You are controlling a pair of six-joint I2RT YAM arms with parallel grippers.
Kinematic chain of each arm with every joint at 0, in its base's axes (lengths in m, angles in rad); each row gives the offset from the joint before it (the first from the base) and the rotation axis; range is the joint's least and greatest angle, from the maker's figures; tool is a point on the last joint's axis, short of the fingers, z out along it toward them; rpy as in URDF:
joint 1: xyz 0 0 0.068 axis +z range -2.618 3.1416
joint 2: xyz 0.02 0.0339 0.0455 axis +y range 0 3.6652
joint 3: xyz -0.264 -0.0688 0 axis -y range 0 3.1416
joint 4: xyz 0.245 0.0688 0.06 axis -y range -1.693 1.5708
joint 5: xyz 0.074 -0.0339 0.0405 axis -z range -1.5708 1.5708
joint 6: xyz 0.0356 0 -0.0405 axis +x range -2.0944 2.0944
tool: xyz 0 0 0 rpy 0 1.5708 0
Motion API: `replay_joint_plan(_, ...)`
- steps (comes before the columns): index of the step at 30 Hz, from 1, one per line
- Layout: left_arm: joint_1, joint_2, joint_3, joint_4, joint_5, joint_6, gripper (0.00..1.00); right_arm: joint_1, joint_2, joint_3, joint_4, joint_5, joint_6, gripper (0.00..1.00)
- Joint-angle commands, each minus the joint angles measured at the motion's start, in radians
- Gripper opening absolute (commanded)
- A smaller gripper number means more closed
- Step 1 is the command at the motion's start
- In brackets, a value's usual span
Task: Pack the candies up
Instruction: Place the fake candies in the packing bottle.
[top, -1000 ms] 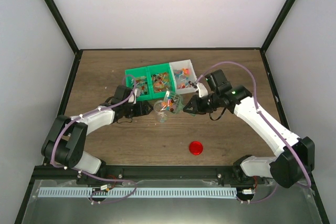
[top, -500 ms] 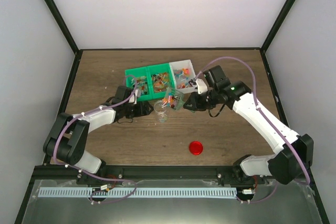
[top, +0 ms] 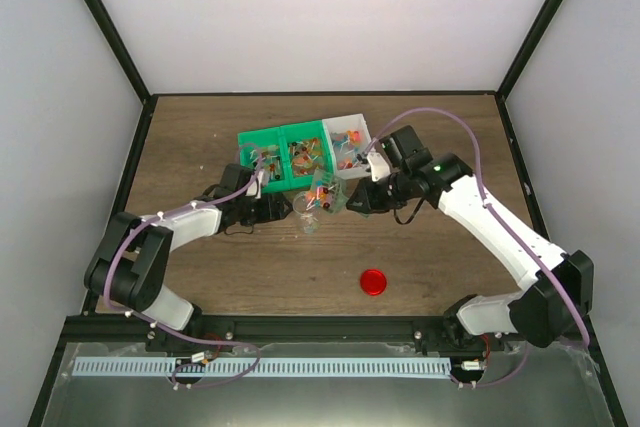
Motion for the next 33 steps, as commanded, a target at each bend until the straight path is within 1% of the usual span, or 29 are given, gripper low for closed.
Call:
replay_joint_plan(1,0.003,0.015,0.011,0.038,0.011,-0.003,0.87,0.021,0.008,0.05,-0.02,0.034,-0.009,0.01)
replay_joint_plan(19,0.004,0.015,0.001,0.052,0.014,-0.013,0.87,0.023,0.004,0.073,-0.051,0.06,-0.03,0.01)
replay_joint_plan(24,0.003,0.019,-0.003,0.057,0.015,-0.015,0.87,0.045,0.016,0.102,-0.081,0.103,-0.035,0.01)
replay_joint_plan(33,0.003,0.022,-0.005,0.062,0.006,-0.021,0.87,0.053,0.021,0.136,-0.103,0.113,-0.033,0.01)
